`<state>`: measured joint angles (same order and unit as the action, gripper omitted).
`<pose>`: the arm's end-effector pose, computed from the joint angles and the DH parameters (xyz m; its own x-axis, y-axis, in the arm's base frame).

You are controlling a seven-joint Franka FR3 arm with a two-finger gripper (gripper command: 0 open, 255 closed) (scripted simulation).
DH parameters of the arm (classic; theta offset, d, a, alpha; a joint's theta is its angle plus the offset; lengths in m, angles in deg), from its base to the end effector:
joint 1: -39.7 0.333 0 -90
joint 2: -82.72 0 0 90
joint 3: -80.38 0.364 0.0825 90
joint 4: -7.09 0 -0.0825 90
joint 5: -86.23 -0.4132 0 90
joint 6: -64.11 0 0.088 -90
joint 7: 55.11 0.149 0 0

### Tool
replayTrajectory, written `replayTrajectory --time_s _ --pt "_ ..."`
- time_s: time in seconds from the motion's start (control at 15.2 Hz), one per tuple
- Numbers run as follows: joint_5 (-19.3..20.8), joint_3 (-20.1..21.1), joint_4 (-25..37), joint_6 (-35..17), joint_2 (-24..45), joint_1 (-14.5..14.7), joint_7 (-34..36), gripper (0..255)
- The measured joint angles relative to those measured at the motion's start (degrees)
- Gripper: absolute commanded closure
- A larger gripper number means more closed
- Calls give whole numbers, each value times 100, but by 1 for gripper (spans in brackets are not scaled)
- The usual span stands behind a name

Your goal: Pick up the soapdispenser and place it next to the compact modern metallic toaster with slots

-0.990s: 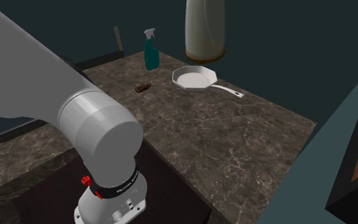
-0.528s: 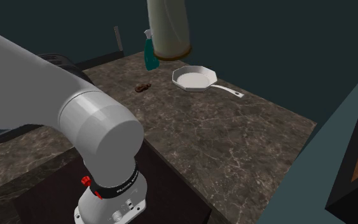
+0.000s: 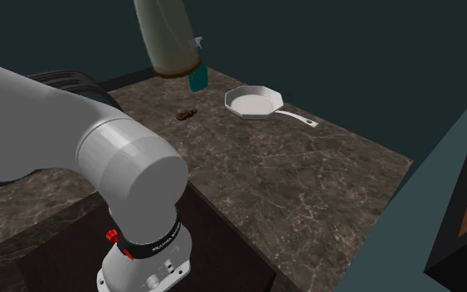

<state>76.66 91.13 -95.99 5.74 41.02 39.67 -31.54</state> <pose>0.2116 0.1143 0.7697 0.9793 -0.1904 -0.0691 -0.1905 -0.9817 0.0049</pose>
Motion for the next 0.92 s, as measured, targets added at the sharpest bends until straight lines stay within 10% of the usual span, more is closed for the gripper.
replayTrajectory --time_s 0.92 --pt "-1571 1702 524 248 -269 -68 2089 255"
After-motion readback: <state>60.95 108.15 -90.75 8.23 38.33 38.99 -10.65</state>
